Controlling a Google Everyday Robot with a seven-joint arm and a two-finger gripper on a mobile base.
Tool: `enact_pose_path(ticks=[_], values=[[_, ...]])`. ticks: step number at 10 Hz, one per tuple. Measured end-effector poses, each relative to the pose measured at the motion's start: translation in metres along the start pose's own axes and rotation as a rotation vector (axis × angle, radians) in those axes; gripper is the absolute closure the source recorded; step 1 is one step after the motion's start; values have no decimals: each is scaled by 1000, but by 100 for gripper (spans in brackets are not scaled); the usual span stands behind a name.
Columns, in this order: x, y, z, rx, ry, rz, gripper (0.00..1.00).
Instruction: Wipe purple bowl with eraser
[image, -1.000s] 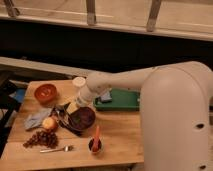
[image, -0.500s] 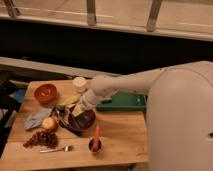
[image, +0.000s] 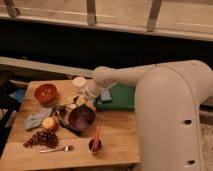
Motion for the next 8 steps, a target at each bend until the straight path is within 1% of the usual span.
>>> enact_pose_path(ticks=[1, 2, 6, 7, 8], values=[[2, 3, 1, -4, 6, -8, 88], [4, 11, 4, -14, 11, -20, 88], [30, 72, 26, -89, 49, -54, 88], [37, 78, 28, -93, 58, -50, 88], [42, 79, 29, -83, 67, -41, 88]])
